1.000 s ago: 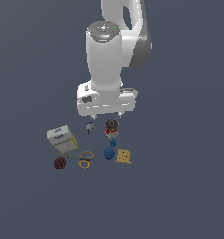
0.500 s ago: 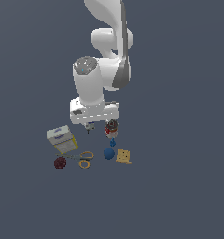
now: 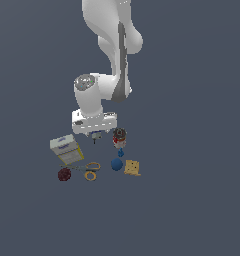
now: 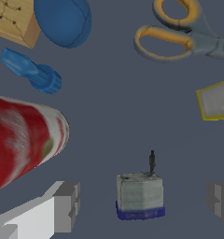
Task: Pick up a designated object from a clutter of objects.
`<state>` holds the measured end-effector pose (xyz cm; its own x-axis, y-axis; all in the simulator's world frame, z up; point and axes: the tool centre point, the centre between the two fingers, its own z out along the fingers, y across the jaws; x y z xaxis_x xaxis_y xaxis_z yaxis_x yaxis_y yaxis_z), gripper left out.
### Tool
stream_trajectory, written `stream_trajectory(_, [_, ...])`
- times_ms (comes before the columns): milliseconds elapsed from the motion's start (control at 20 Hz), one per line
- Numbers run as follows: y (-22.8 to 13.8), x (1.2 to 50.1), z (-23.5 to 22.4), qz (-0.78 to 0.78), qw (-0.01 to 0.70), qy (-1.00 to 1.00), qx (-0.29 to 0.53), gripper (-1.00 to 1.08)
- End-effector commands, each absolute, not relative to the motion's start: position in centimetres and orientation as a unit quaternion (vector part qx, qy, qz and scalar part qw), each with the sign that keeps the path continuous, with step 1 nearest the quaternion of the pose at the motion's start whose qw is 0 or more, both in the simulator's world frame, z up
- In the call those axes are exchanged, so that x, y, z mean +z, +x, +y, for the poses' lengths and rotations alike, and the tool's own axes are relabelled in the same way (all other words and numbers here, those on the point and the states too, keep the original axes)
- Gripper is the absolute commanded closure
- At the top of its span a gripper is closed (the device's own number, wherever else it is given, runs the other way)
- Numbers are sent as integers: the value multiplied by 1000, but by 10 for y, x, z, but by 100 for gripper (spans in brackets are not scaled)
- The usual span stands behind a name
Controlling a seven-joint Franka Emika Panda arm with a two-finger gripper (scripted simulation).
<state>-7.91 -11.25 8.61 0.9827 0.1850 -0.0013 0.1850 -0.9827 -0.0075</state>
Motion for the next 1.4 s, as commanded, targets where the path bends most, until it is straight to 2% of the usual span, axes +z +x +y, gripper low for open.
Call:
stream_trajectory(0, [-88, 76, -119, -95, 2, -995, 0, -92])
stream_trajectory(700, [-101, 59, -127, -97, 0, -995, 0, -92])
stream_trajectory(1350, [-103, 16, -127, -98, 0, -995, 0, -92])
